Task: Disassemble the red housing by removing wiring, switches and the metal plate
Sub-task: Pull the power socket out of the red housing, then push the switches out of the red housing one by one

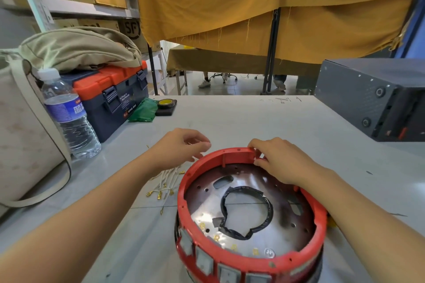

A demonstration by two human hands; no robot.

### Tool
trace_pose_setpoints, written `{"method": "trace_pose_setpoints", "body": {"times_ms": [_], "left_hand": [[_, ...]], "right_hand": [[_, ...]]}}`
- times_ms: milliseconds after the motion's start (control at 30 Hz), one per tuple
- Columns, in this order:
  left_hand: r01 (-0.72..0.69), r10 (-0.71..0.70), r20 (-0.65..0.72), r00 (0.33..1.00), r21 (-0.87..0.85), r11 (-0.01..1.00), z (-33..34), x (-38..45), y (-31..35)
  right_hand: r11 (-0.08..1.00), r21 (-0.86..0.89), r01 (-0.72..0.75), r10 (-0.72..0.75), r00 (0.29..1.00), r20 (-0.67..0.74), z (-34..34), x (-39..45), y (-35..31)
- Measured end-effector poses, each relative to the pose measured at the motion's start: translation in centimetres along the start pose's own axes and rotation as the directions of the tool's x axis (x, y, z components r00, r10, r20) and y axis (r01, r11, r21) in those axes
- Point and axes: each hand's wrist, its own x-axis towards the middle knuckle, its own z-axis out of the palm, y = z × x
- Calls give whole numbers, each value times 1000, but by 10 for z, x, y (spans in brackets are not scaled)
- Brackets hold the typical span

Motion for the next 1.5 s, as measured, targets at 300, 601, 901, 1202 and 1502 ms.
{"method": "trace_pose_setpoints", "body": {"times_ms": [300, 601, 901, 1202, 1502], "left_hand": [[111, -115, 0, 993, 248, 962, 0, -45, 14], [229, -266, 45, 963, 388, 893, 2, -61, 22], [111, -135, 76, 988, 263, 958, -5, -50, 22], [69, -86, 121, 989, 141, 988, -10, -29, 15], [-40, 28, 268, 963, 39, 998, 14, -13, 31]], "right_hand": [[980, -136, -145, 139, 989, -53, -4, -14, -2], [926, -212, -311, 306, 950, -60, -29, -39, -14], [923, -157, -352, 365, 929, 61, -51, -60, -6], [942, -20, -336, 331, 913, 237, -49, -66, -3], [976, 193, -98, 81, 992, 95, -35, -53, -5]]}}
